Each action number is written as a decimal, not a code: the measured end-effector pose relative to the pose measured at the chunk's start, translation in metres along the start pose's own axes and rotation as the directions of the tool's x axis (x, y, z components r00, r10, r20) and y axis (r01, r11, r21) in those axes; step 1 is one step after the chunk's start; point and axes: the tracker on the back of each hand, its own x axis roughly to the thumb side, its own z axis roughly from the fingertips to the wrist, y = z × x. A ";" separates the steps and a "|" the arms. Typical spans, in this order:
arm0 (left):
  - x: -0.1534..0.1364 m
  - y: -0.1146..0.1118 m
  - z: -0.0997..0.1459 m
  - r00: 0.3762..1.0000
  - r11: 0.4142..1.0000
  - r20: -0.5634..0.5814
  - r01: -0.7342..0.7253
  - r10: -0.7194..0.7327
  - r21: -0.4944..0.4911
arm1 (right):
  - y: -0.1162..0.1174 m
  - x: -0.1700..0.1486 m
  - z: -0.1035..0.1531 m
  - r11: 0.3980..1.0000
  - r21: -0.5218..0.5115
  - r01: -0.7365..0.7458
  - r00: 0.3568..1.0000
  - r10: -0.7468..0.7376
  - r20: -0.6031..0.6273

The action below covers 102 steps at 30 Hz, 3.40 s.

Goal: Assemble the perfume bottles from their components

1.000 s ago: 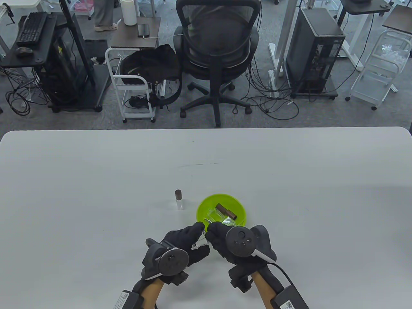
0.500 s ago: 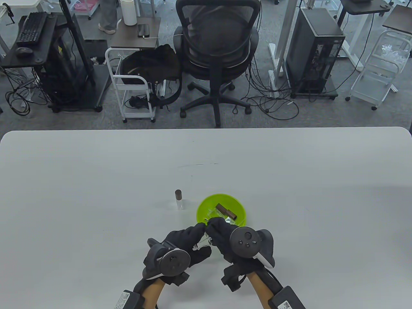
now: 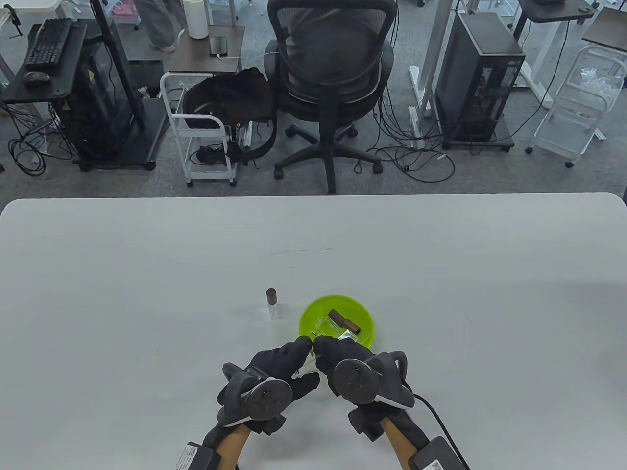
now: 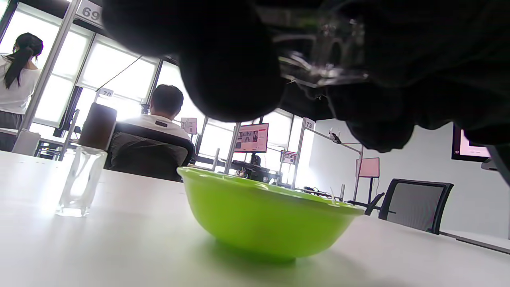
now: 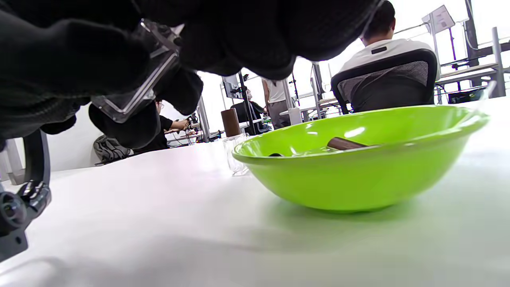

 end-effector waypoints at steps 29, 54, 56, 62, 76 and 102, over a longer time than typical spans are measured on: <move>-0.042 0.017 0.008 0.978 0.991 -0.184 -0.081 0.099 0.104 | 0.023 -0.032 -0.041 0.891 0.342 -0.300 0.936 0.344 -0.075; -0.045 0.016 0.009 0.972 0.991 -0.207 -0.094 0.113 0.097 | 0.047 -0.035 -0.056 0.859 0.434 -0.272 0.926 0.356 -0.123; -0.045 0.016 0.009 0.972 0.991 -0.207 -0.094 0.113 0.097 | 0.048 -0.037 -0.056 0.867 0.435 -0.245 0.934 0.331 -0.133; -0.045 0.016 0.009 0.972 0.991 -0.207 -0.094 0.113 0.097 | 0.045 -0.043 -0.052 0.910 0.384 -0.160 0.962 0.231 -0.148; -0.037 0.012 0.008 0.981 0.995 -0.174 -0.078 0.087 0.058 | -0.008 -0.030 -0.010 0.989 0.000 -0.148 0.988 0.148 -0.037; -0.015 0.002 0.006 0.997 0.999 -0.068 -0.048 0.046 -0.023 | -0.010 -0.006 0.008 0.993 -0.045 -0.108 0.994 0.109 0.023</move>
